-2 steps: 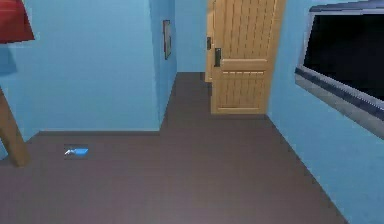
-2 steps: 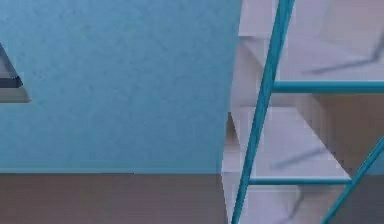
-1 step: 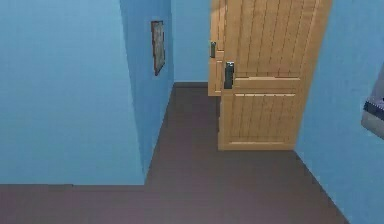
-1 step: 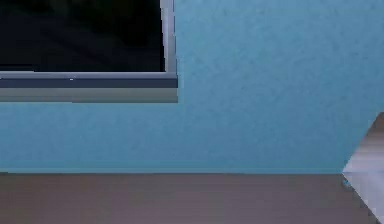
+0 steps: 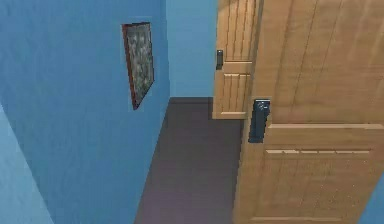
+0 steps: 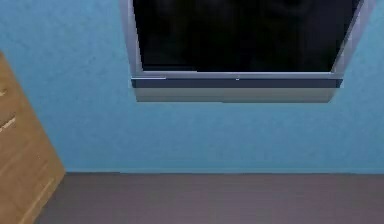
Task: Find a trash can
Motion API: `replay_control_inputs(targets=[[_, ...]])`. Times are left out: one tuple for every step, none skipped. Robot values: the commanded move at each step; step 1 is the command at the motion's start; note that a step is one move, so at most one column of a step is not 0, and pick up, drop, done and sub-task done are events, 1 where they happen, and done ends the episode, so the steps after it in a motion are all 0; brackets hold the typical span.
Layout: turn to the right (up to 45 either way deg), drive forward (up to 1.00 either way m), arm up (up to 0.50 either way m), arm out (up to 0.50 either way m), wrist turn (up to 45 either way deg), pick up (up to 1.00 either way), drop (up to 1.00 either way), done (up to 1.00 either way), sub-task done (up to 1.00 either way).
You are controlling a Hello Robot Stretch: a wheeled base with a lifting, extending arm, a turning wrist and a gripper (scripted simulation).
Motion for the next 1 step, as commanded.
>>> replay_control_inputs(targets=[[0.0,0.7,0.0,0.0,0.0,0.0,0.0,0.0,0.0]])
